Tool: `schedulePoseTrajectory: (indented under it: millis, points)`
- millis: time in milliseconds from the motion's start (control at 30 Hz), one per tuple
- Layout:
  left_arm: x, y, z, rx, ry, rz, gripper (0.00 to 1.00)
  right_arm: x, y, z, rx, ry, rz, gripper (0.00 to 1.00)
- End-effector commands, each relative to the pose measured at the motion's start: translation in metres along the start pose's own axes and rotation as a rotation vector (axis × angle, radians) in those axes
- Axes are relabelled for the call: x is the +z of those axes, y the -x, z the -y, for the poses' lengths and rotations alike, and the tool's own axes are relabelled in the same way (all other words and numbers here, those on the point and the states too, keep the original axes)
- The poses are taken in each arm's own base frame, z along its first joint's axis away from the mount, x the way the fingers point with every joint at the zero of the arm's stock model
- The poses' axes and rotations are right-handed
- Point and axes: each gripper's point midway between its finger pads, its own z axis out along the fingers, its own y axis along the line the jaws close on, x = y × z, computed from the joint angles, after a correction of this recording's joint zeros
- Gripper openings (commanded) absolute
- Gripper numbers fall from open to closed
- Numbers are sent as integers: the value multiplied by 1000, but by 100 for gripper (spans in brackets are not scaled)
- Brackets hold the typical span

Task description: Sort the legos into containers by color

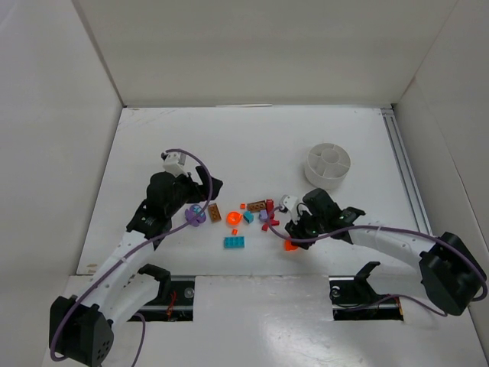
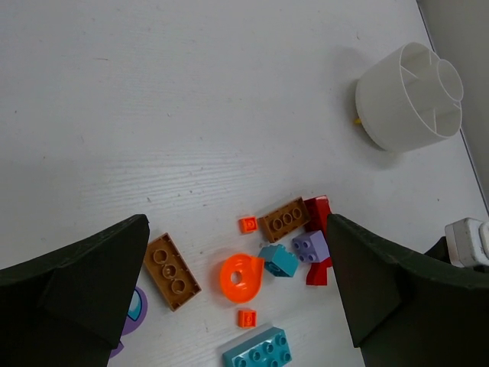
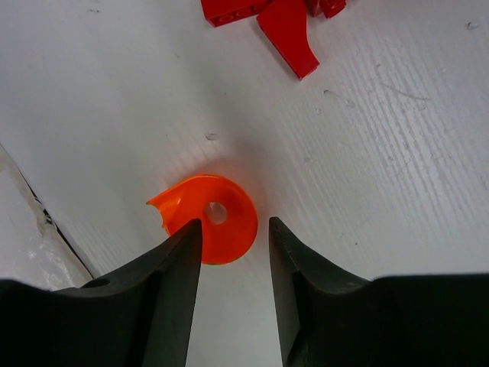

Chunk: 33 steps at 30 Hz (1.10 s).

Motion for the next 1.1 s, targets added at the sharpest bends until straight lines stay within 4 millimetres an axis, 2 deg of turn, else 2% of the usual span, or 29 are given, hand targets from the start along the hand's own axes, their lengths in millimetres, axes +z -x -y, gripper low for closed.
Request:
schedulePoseTrajectory:
  millis: [0, 133, 267, 467, 600, 667, 733, 767, 833, 867, 900, 933, 1000, 1067]
  points:
    - [1, 0, 12, 23, -68, 3, 100, 1, 0, -6, 12, 24, 3, 45]
    - [4, -7, 13, 22, -86, -19, 100, 5, -3, -1, 24, -2, -7, 43]
    - [7, -16, 9, 8, -79, -50, 100, 7, 7, 3, 19, -20, 34, 40]
    - [9, -26, 9, -2, -81, -83, 100, 8, 8, 3, 25, -20, 45, 27]
    - [9, -34, 12, -7, -89, -102, 100, 8, 15, 2, -5, -6, 74, 12]
    - [9, -41, 10, -10, -90, -123, 100, 6, 24, 2, -38, -1, 94, 0]
    - [9, -42, 11, -10, -99, -129, 100, 4, 28, 3, -56, -3, 103, 0]
    - [10, -44, 10, -12, -94, -136, 100, 1, 43, 6, -88, -11, 132, 0]
    - [11, -48, 11, -10, -97, -149, 100, -5, 60, 14, -124, -47, 162, 0]
    - [11, -50, 14, -6, -105, -155, 100, -8, 61, 16, -133, -58, 150, 0]
    - [11, -50, 14, -6, -105, -155, 100, -17, 80, 23, -170, -84, 181, 0]
    - [12, -50, 14, -17, -99, -164, 100, -22, 86, 28, -182, -115, 177, 0]
    - [11, -52, 18, -23, -108, -171, 100, -48, 111, 49, -204, -198, 224, 0]
    - [12, -57, 15, -22, -93, -188, 100, -71, 124, 71, -201, -303, 243, 0]
